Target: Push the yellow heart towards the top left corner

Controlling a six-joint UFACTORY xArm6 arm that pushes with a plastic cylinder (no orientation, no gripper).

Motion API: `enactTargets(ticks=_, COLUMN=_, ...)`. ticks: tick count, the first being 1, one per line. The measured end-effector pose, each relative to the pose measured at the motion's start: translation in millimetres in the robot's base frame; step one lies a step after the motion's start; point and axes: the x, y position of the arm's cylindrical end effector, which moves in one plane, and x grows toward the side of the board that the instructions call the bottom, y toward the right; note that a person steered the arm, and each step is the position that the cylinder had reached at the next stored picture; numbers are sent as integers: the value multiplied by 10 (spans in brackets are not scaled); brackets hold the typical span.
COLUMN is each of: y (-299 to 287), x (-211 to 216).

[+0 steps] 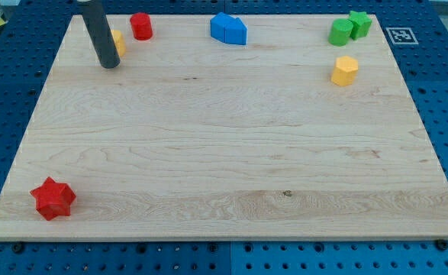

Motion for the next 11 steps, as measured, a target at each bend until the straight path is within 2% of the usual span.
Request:
enactTargets(ticks=1, y=0, x=-227)
enactTargets(ticks=4, y=-32, x=-563)
enactTargets(ticks=5, y=-32, x=-584)
enactTargets(ticks=6, y=164, x=-400)
enactTargets(ticks=7, y=602, x=-223)
enactTargets(ticks=8, y=859, x=-285)
enactTargets(ticks=11, y=943, x=-1119)
